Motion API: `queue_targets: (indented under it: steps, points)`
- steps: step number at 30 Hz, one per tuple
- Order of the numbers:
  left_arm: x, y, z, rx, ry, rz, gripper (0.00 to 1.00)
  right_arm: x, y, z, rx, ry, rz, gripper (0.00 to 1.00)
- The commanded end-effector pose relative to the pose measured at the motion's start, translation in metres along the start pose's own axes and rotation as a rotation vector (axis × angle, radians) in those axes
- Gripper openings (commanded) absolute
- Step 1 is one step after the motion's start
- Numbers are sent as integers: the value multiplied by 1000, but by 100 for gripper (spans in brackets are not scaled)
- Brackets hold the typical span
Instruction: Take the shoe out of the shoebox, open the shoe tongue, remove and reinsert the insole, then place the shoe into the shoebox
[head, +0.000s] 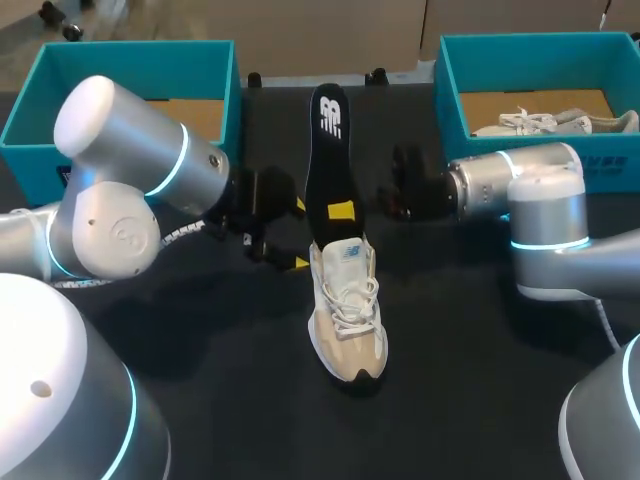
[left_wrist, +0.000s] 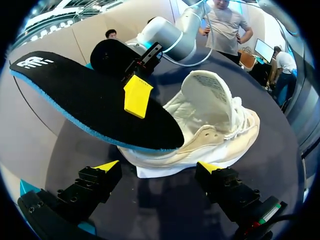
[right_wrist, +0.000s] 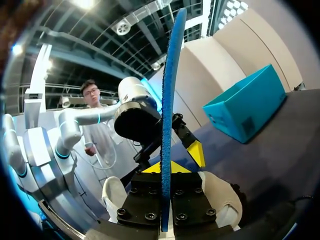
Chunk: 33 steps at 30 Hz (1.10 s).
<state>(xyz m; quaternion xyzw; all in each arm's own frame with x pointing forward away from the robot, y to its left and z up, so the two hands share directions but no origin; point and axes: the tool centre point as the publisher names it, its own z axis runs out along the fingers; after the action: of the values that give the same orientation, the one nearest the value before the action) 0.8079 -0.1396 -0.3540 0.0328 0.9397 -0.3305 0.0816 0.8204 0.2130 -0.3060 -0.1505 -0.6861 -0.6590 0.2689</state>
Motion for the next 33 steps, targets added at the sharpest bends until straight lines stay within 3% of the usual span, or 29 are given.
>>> queue_targets:
  steps: [1, 23, 33]
  points:
    - [0, 0, 2, -1, -2, 1, 100, 0, -6, 1, -6, 0, 7, 0]
    - [0, 0, 2, -1, -2, 1, 100, 5, -28, -1, 13, -37, 73, 0]
    - [0, 0, 2, -1, -2, 1, 100, 2, -22, -3, 38, -46, 63, 0]
